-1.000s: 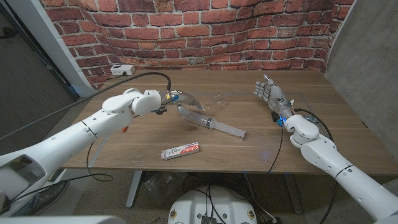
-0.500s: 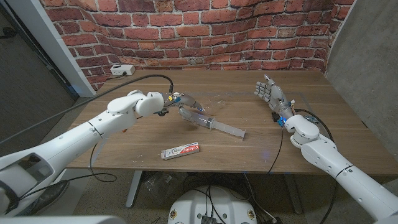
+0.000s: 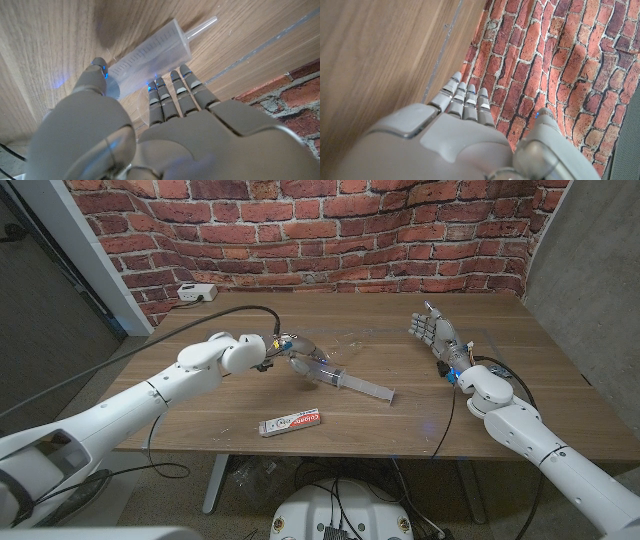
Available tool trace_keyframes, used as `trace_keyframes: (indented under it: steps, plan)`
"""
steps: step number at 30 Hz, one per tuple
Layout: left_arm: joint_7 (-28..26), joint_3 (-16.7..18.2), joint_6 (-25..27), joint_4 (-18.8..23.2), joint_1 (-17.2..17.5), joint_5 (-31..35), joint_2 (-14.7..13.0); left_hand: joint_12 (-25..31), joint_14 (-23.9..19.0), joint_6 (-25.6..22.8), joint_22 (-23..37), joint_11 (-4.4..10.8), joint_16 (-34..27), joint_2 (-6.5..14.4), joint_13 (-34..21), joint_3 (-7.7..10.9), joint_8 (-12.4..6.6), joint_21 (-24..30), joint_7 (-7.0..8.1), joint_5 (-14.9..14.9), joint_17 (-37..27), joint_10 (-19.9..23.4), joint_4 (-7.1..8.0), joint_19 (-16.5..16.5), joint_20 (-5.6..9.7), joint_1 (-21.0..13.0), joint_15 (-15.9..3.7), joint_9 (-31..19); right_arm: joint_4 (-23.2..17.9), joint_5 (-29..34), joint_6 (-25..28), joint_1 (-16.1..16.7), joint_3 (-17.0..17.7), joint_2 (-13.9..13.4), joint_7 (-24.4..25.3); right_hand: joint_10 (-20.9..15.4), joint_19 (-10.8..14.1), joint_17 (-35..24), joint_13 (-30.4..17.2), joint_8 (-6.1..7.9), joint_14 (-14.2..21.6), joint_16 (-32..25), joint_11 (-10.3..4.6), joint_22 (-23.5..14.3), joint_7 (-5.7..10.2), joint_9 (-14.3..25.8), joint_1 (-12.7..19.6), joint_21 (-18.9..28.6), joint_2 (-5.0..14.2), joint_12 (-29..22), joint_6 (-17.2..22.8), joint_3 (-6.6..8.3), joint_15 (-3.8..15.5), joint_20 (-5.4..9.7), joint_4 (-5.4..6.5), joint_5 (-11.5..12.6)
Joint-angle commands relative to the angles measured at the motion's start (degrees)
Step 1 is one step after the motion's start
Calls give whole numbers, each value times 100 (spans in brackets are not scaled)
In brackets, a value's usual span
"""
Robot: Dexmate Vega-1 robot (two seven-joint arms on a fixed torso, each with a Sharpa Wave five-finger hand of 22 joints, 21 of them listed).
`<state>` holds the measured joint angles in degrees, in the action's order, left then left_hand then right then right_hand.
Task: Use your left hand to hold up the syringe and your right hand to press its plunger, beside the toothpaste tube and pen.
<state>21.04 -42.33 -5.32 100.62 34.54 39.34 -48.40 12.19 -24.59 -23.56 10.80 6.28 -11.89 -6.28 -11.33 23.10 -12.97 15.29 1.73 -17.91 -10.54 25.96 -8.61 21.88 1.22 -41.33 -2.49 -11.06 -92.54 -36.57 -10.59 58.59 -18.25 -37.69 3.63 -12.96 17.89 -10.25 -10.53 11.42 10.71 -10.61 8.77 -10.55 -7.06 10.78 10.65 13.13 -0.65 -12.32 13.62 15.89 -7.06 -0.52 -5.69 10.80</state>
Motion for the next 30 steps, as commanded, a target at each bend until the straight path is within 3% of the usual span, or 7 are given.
trace_keyframes:
  steps: [1, 11, 19, 30]
  plan:
    - [-244, -127, 12, 22, 17, 405, 44, 36, -62, -87, 16, -11, -10, 8, -8, 20, -28, 27, 14, -53, -9, 65, 38, 70, 17, -62, -316, -11, 92, -46, -38, -32, -7, 23, -61, -54, 37, -32, -13, -2, 27, -11, 18, -5, -5, 11, 43, -13, 18, -2, 44, 1, 12, -5, -38, -6]
    - [-427, -123, 22, -49, 71, 433, 96, 57, -189, -198, 14, 23, -26, 30, -8, 46, -54, 60, 24, -61, -6, 199, 22, 179, 44, -163, -354, -10, 143, -62, -45, -46, -15, 30, -92, -58, 43, -33, -13, -5, 44, -14, 17, -6, 0, 11, 41, -17, 18, -1, 43, -3, 10, -12, -42, -8]
    - [-694, -82, 154, 10, 226, 558, 86, 63, -404, -341, 10, 148, -52, 58, -5, 119, -84, 119, 52, -72, 3, 352, -47, 364, 79, -416, -425, -7, 130, -56, -34, -42, -26, 26, -87, -59, 46, -33, -13, -6, 43, -11, 21, -6, -3, 11, 42, -21, 21, 0, 47, -5, 8, -10, -46, -9]
    - [-885, -93, 318, 59, 382, 670, 90, 63, -496, -442, 9, 137, -47, 80, -4, 162, -104, 152, 68, -65, 4, 452, -59, 473, 76, -560, -436, -5, 60, -37, -16, -6, -28, 1, -56, -57, 49, -33, -14, -9, 49, -9, 21, -6, 0, 12, 45, -27, 23, 3, 45, -8, 4, -16, -53, -10]
